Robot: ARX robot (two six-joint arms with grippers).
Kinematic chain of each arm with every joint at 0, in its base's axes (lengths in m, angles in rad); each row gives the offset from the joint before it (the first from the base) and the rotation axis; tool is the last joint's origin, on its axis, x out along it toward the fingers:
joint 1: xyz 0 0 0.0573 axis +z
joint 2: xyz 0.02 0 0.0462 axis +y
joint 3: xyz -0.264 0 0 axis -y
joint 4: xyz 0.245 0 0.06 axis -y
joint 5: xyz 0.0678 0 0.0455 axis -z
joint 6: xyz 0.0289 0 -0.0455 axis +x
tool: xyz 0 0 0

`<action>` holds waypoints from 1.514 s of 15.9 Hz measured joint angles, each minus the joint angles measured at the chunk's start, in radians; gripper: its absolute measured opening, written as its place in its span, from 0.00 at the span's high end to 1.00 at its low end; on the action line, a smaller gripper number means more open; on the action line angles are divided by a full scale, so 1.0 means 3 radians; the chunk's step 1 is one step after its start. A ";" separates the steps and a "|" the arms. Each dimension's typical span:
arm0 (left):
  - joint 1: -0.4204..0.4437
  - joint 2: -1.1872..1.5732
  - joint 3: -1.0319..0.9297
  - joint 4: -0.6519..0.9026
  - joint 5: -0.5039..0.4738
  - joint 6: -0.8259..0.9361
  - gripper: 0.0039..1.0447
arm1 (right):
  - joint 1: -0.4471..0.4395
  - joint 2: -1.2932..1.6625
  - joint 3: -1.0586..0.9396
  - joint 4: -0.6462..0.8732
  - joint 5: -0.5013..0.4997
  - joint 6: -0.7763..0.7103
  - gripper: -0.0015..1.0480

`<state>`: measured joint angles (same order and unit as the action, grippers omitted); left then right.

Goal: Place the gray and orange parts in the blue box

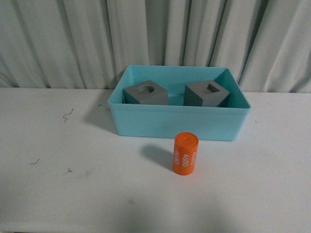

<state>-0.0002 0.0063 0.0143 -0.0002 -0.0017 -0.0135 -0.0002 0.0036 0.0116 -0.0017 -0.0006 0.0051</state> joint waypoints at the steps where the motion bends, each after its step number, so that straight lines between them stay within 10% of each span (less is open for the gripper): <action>1: 0.0000 0.0001 -0.0013 -0.0028 0.0001 0.0000 0.99 | 0.0000 0.0000 0.0000 -0.0004 0.0001 0.0000 0.06; 6: 0.0000 0.0000 -0.0013 -0.0010 0.0004 0.0000 0.99 | 0.0000 0.0000 0.0000 -0.0005 0.0003 0.0000 0.06; 13: 0.0000 0.0000 -0.0013 -0.0011 0.0003 0.0003 0.06 | 0.0000 0.0000 0.0000 -0.0005 0.0003 0.0000 0.06; 19: 0.0000 0.0000 -0.0013 -0.0011 0.0003 0.0003 0.06 | -0.0038 0.0085 0.0104 -0.0369 -0.0092 0.0033 0.06; 21: 0.0000 0.0000 -0.0013 -0.0010 0.0015 0.0003 0.06 | -0.0296 0.0861 0.0486 -0.0988 -0.0456 0.0041 0.06; 24: 0.0000 0.0000 -0.0013 -0.0013 0.0004 0.0003 0.06 | -0.0716 0.2066 0.0919 -0.0543 -0.1067 -0.0294 0.06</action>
<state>-0.0002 0.0063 0.0105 -0.0040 -0.0006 -0.0128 -0.2150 0.6235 0.2874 -0.1646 -0.3206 -0.0830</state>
